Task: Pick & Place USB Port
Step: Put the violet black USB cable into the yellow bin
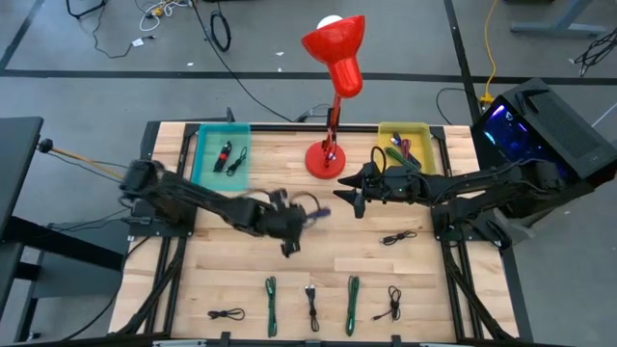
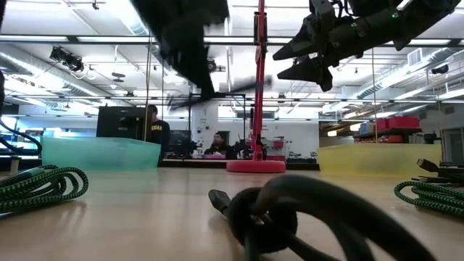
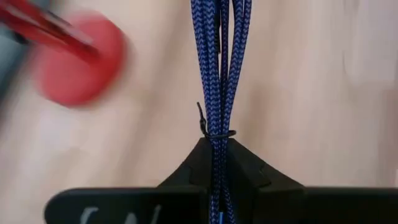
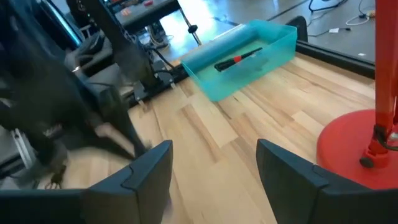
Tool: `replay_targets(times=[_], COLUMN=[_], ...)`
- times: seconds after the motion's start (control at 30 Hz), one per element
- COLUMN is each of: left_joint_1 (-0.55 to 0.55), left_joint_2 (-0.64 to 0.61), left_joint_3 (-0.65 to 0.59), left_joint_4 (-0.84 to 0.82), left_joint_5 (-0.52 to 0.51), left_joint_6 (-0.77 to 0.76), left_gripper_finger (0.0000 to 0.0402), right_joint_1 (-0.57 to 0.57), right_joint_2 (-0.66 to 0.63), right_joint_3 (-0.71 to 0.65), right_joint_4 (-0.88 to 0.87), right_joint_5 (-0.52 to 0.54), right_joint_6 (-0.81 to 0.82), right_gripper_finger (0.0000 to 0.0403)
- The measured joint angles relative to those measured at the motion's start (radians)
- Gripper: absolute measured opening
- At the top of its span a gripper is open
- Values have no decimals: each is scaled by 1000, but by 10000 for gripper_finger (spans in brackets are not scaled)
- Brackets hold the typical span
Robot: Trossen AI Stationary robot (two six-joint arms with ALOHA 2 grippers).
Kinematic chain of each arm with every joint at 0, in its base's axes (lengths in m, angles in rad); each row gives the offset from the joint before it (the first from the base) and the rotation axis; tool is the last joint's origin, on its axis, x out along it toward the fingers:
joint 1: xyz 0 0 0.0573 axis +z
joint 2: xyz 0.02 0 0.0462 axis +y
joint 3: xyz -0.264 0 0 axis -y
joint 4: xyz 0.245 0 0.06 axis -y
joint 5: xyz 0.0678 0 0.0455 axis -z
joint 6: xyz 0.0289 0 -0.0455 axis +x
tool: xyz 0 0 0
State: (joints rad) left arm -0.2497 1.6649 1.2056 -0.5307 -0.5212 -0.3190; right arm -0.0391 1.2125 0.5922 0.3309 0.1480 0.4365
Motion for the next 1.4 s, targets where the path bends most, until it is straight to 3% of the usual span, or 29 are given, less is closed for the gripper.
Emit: replay_targets(times=[0.1, 0.17, 0.43, 0.6, 0.87, 1.4], left_joint_1=[0, 1, 61, 121, 149, 199], left_joint_2=[-133, -217, -424, -416, -308, -93], left_joint_3=[-34, -80, -347, -442, -456, -444], left_joint_4=[50, 150, 668, 948, 1189, 1451], left_joint_5=[-93, -103, 20, 140, 210, 291], left_joint_6=[20, 59, 186, 196, 174, 111], left_gripper_finger=[26, 26, 26, 26, 26, 26], right_joint_1=[0, 5, 77, 110, 113, 123], right_joint_2=[0, 0, 0, 3, 4, 8], right_joint_3=[0, 0, 0, 0, 0, 0], right_joint_4=[15, 47, 272, 317, 331, 337], right_joint_5=[-1, -2, -6, 52, 81, 112], right_joint_6=[-20, -38, -146, -158, -158, -166], right_gripper_finger=[232, 232, 232, 232, 232, 232])
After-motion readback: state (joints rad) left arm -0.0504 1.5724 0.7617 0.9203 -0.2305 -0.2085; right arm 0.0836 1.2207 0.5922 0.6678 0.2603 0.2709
